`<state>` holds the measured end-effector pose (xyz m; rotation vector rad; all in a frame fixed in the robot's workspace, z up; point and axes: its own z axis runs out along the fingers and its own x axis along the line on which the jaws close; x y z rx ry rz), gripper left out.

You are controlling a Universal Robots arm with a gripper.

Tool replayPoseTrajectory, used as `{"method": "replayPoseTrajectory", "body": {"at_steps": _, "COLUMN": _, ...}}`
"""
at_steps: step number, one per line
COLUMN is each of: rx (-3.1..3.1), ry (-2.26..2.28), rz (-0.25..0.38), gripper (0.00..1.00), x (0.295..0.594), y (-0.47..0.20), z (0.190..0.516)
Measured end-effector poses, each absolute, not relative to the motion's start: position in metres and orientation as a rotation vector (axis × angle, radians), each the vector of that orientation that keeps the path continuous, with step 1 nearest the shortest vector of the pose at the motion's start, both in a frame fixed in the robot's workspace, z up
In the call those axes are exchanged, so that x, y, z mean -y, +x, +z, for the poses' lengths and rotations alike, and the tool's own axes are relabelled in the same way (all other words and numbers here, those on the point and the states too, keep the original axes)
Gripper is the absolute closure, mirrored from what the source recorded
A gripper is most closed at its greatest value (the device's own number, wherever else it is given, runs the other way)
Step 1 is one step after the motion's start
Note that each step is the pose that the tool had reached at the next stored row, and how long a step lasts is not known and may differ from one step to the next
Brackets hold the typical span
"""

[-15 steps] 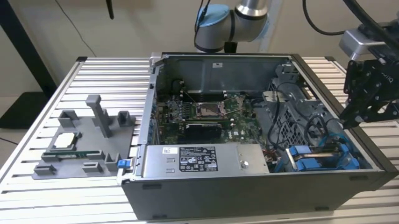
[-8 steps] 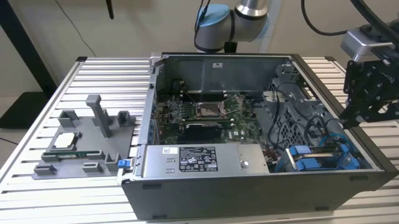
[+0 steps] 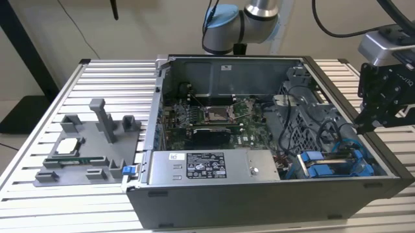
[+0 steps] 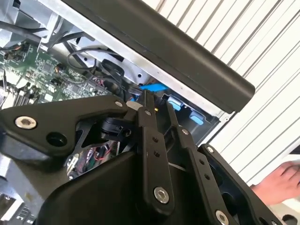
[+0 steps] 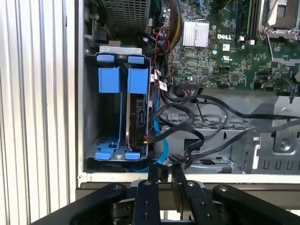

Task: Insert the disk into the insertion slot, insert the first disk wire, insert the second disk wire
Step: 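Insert the second disk wire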

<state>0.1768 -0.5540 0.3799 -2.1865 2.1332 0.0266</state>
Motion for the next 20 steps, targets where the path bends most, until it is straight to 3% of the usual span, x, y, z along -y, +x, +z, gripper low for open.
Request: {"method": "replayPoseTrajectory", "body": {"at_steps": 20, "rx": -1.993, "ry": -2.316, "rz": 0.035, "gripper": 0.0, "x": 0.5566, "y": 0.1795, "z": 0.3751}}
